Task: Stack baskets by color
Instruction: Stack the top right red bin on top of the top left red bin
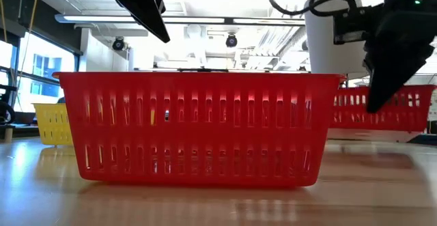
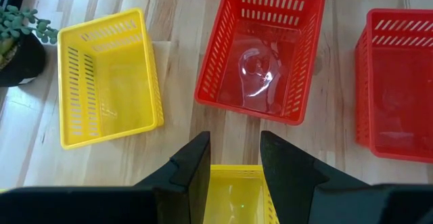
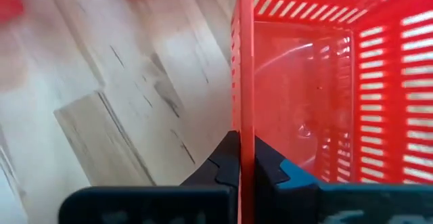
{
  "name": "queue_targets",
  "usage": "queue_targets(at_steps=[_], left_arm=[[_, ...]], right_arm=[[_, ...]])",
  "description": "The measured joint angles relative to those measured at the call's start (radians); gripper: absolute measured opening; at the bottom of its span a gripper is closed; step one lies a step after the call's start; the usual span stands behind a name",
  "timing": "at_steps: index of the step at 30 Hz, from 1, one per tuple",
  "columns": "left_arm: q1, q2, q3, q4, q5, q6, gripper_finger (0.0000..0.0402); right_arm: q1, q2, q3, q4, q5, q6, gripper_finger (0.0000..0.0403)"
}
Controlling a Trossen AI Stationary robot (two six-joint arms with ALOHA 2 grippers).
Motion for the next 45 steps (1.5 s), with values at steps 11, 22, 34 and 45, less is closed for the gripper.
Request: queue_targets(at_steps=[11,22,34,45], left_arm=[[0.0,0.0,0.0,-0.036,0.0,-0.019,0.0115],[0.0,0.0,0.0,-0.042,0.0,-0.027,0.0115],[0.0,0.0,0.0,-0.05,0.0,-0.027,0.0115],[0.0,0.0,0.0,-0.05,0.0,-0.035,0.0115]], right_arm=[[0.0,0.0,0.012,-0.013,0.034,0.0,0.0],[0.0,0.0,0.012,-0.012,0.033,0.03,0.0],[0.028,0.0,0.034,-0.009,0.069,0.057,0.0],[0.033,0.0,0.167,-0.101,0.167,-0.049,0.0]])
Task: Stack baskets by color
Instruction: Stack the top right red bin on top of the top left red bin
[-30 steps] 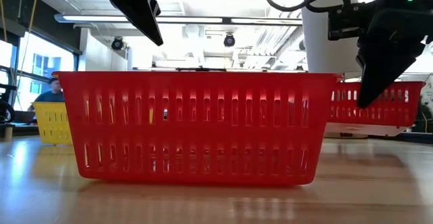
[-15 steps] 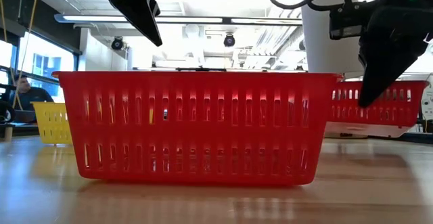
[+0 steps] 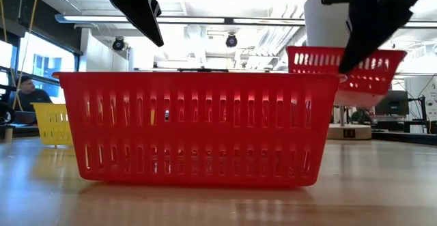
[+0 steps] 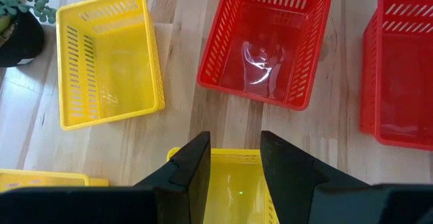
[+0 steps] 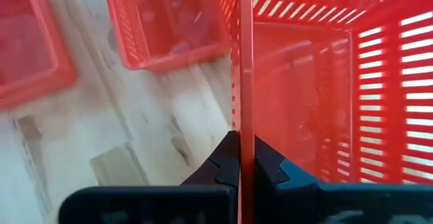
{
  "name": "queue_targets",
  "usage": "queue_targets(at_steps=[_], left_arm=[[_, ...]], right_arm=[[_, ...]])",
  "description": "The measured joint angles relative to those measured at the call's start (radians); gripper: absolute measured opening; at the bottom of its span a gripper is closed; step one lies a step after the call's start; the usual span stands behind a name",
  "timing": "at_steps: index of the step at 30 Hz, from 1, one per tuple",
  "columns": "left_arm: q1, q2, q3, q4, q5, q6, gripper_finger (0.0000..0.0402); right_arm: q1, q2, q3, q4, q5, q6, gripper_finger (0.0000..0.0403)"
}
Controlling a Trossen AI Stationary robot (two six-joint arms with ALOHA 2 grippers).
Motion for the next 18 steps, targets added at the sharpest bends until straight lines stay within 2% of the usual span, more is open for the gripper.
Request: queue_targets(at_steps=[6,13,18], left_arm=[[0.0,0.0,0.0,0.0,0.0,0.0,0.0115],[0.0,0.0,0.0,0.0,0.0,0.0,0.0115],[0.0,0.0,0.0,-0.011,0.0,-0.003,0.0115]], right_arm=[[-0.01,0.0,0.076,-0.054,0.044,-0.059,0.0],[-0.041,0.0,0.157,-0.052,0.084,-0.204,0.0],[-0.077,0.0,0.19,0.011,0.109,-0.339,0.0]])
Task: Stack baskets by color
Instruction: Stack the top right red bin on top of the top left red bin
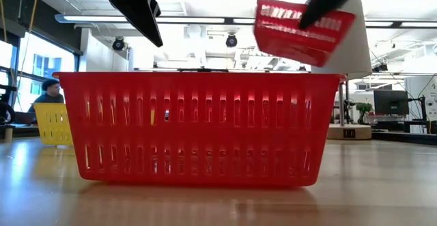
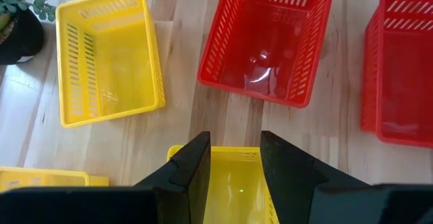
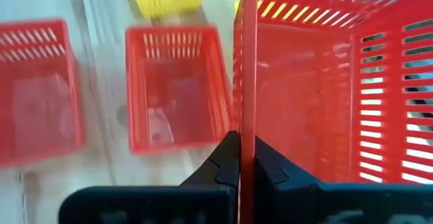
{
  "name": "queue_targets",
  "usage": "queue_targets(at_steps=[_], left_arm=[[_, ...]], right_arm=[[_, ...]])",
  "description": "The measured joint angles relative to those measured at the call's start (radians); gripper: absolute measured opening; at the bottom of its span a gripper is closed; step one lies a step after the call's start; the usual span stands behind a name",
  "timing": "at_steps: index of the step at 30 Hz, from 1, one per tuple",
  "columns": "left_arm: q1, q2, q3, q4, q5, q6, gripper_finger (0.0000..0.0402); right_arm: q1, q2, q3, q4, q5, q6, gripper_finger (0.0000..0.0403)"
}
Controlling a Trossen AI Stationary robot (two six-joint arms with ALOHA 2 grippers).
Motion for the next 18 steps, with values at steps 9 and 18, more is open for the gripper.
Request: queue_targets(at_steps=[9,18], left_arm=[[0.0,0.0,0.0,-0.105,0.0,-0.076,0.0115],[0.0,0.0,0.0,-0.242,0.0,-0.156,0.0115]], right_arm=[[-0.057,0.0,0.044,0.23,-0.011,-0.28,0.0],[-0.07,0.0,0.088,0.348,0.034,-0.395,0.0]])
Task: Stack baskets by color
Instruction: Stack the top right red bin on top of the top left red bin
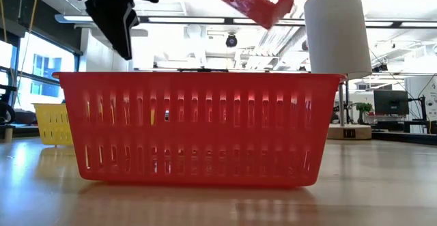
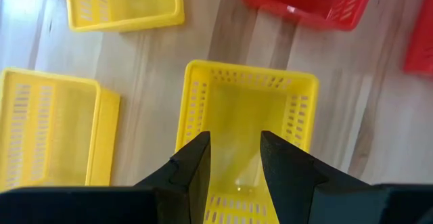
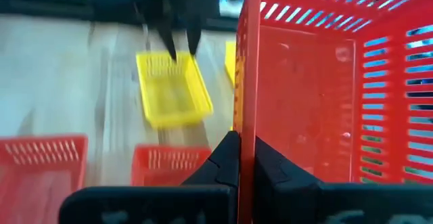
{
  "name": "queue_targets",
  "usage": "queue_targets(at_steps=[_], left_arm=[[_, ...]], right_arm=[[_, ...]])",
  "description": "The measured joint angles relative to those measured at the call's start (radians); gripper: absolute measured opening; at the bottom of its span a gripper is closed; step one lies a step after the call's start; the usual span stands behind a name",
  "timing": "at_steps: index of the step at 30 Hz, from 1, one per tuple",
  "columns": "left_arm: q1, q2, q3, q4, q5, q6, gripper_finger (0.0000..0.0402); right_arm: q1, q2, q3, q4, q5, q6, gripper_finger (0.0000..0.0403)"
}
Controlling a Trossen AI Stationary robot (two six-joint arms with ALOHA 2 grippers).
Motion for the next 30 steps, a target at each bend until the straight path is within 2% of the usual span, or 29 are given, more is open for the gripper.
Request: queue_targets(at_steps=[3,6,15,23,30], left_arm=[[0.0,0.0,0.0,-0.009,0.0,0.0,0.0115],[0.0,0.0,0.0,-0.009,-0.001,0.001,0.0115],[0.0,0.0,0.0,-0.022,-0.001,0.002,0.0115],[0.0,0.0,0.0,-0.039,-0.005,0.002,0.0115],[0.0,0.0,0.0,-0.039,-0.005,0.002,0.0115]], right_arm=[[-0.007,0.009,0.016,0.076,-0.006,-0.05,0.0],[-0.017,0.037,0.05,0.074,-0.007,-0.057,0.0],[-0.024,0.184,0.155,-0.075,-0.016,-0.01,0.0],[-0.023,0.294,0.188,-0.155,-0.139,0.092,0.0],[-0.022,0.358,0.188,-0.187,-0.205,0.183,0.0]])
